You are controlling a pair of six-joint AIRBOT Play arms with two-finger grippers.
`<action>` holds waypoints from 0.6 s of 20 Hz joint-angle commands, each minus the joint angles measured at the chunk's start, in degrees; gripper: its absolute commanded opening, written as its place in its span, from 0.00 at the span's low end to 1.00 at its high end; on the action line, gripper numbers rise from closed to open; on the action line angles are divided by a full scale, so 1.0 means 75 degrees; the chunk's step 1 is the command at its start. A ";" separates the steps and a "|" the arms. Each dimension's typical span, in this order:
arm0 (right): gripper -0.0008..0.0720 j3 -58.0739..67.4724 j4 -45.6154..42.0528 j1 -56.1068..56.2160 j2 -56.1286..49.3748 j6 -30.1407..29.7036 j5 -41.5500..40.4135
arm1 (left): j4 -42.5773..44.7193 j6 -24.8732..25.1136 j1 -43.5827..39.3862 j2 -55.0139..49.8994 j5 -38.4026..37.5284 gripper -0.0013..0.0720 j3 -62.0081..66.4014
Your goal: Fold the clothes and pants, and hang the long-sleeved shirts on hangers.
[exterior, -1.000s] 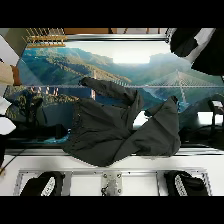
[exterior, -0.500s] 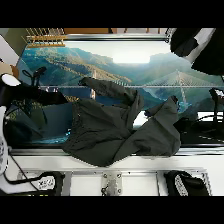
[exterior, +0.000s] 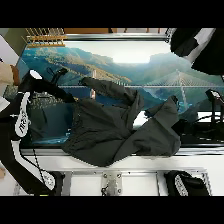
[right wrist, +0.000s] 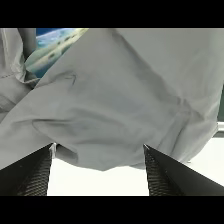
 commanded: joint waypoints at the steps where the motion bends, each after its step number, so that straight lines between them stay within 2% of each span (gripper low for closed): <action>1: 0.85 0.0006 0.0015 0.0009 -0.0178 0.0006 0.0032 | -0.0239 0.0236 -0.0023 -0.0536 -0.0656 0.93 0.0210; 8: 0.85 0.0003 0.0358 0.0009 -0.0667 0.0000 0.0023 | -0.0315 0.0187 -0.0326 -0.0621 -0.0927 0.93 0.0204; 11: 0.85 0.0006 0.0408 0.0009 -0.0784 -0.0006 0.0020 | -0.0291 -0.0157 -0.0504 -0.0644 -0.0874 0.93 0.0204; 12: 0.85 0.0006 0.0408 0.0009 -0.0831 -0.0061 0.0009 | -0.0286 -0.0303 -0.0539 -0.0653 -0.0880 0.61 0.0201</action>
